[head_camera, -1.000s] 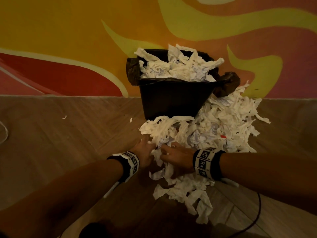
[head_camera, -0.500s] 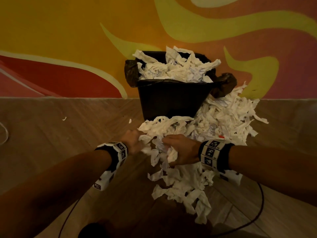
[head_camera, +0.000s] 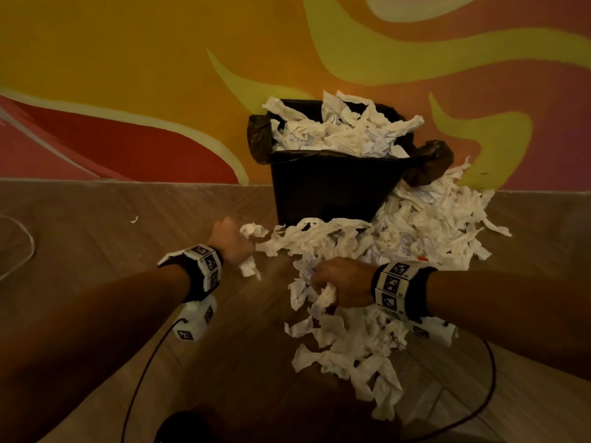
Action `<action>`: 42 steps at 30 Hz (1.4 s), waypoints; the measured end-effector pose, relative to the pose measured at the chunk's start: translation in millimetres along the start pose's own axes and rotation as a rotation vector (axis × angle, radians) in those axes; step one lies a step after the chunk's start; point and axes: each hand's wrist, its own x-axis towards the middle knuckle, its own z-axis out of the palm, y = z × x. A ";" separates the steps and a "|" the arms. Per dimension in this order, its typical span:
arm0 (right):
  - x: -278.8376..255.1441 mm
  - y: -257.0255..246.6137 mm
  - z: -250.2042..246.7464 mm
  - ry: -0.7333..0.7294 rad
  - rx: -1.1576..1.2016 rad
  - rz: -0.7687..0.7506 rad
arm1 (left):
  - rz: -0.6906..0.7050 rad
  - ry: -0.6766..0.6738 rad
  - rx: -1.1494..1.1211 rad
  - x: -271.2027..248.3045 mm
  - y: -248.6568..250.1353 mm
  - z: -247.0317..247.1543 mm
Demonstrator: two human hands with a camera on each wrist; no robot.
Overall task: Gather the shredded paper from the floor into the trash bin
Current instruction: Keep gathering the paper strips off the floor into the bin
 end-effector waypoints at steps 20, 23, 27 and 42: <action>24.3 0.0 32.1 -0.050 -0.047 -0.041 | 0.453 -0.393 0.495 -30.6 4.4 100.3; 23.2 -0.2 27.8 0.027 0.016 -0.074 | 0.495 -0.366 0.514 -24.1 2.5 106.8; 15.6 -2.0 9.6 0.122 0.155 -0.035 | 0.436 -0.376 0.453 -18.9 1.7 102.2; -31.7 12.1 -127.3 0.674 0.626 -0.203 | 0.531 -0.108 -0.105 -11.8 130.9 -33.6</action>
